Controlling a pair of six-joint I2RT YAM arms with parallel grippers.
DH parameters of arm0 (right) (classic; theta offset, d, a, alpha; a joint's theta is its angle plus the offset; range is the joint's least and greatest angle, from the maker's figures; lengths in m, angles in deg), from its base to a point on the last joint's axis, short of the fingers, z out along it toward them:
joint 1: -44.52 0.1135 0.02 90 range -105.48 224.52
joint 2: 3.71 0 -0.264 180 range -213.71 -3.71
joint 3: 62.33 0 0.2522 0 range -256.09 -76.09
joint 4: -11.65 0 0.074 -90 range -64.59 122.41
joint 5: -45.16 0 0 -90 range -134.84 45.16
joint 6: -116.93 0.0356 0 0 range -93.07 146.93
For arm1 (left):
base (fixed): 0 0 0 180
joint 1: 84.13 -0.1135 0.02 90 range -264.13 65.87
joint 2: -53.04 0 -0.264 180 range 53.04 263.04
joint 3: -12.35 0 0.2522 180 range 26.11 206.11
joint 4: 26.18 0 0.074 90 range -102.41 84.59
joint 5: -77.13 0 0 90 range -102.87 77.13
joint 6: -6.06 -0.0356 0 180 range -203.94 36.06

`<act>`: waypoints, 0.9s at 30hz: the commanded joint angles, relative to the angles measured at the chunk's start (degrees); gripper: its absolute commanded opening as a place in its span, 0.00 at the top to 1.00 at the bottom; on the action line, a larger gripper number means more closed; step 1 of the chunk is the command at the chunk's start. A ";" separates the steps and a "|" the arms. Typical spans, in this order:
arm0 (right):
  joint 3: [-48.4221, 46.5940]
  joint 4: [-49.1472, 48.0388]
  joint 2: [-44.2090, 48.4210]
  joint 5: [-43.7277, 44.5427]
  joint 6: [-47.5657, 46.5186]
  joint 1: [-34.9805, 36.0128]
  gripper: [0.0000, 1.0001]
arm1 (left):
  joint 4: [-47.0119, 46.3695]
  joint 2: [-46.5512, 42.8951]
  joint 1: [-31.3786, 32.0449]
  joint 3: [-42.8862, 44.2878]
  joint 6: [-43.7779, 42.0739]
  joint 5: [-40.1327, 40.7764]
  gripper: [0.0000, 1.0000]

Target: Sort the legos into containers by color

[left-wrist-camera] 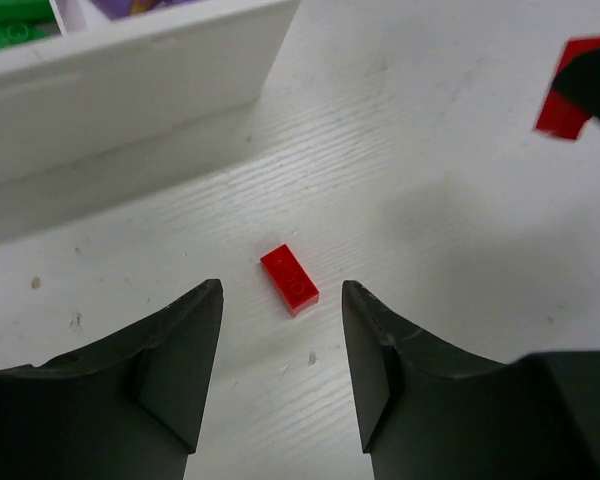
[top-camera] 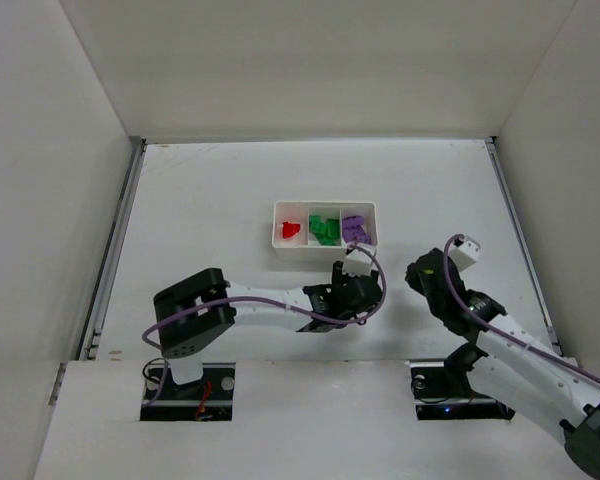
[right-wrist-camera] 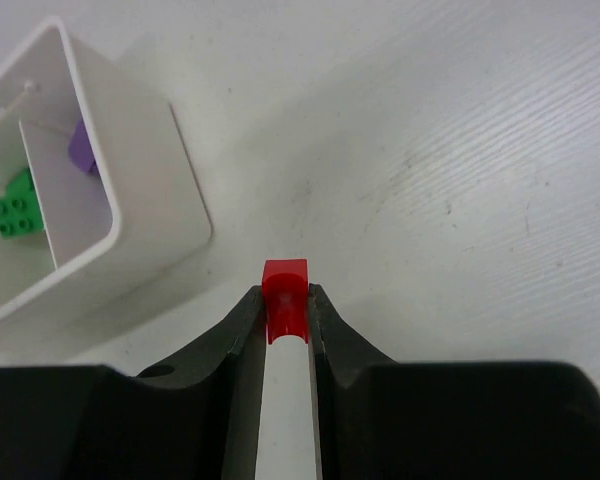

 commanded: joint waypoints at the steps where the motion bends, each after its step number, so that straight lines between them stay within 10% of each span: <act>1: 1.95 -8.36 1.71 -3.46 -3.61 -3.48 0.80 | 7.70 2.63 1.21 4.76 5.46 5.34 0.51; 21: 8.63 -15.66 5.05 -9.27 -5.10 -6.56 0.78 | 19.49 14.42 1.30 16.72 15.22 3.85 0.55; 27: 9.07 -16.63 4.18 -9.89 -5.10 -6.74 0.78 | 18.96 15.74 0.59 16.63 14.70 3.59 0.69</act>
